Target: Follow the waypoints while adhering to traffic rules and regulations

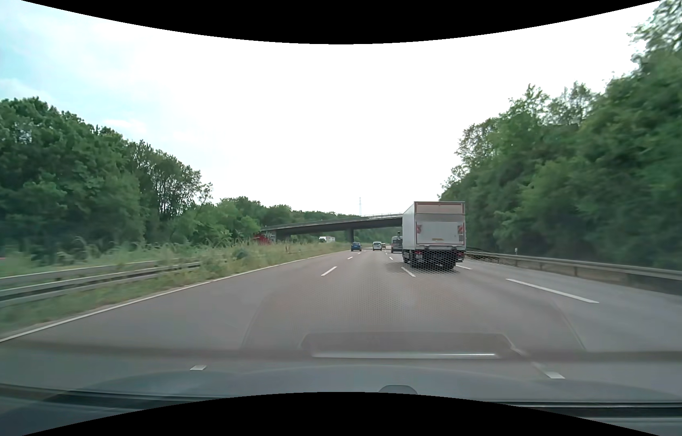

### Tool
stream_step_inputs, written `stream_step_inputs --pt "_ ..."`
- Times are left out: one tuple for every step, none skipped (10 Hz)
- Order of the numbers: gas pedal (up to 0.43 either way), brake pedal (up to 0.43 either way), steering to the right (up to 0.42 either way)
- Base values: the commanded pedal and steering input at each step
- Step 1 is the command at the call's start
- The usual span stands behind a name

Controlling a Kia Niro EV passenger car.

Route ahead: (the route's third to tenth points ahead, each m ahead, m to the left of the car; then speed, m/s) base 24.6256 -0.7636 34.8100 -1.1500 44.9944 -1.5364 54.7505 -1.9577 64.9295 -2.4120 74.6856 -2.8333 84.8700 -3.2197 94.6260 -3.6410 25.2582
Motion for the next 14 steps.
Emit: stream_step_inputs --pt "0.268 0.000 0.003" --pt "0.268 0.000 0.004" --pt "0.268 0.000 0.004" --pt "0.268 0.000 0.004" --pt "0.268 0.000 0.004" --pt "0.268 0.000 0.002" --pt "0.268 0.000 0.001" --pt "0.280 0.000 0.002" --pt "0.280 0.000 0.002" --pt "0.280 0.000 0.002" --pt "0.280 0.000 0.001" --pt "0.280 0.000 0.001" --pt "0.280 0.000 0.001" --pt "0.280 0.000 0.001"
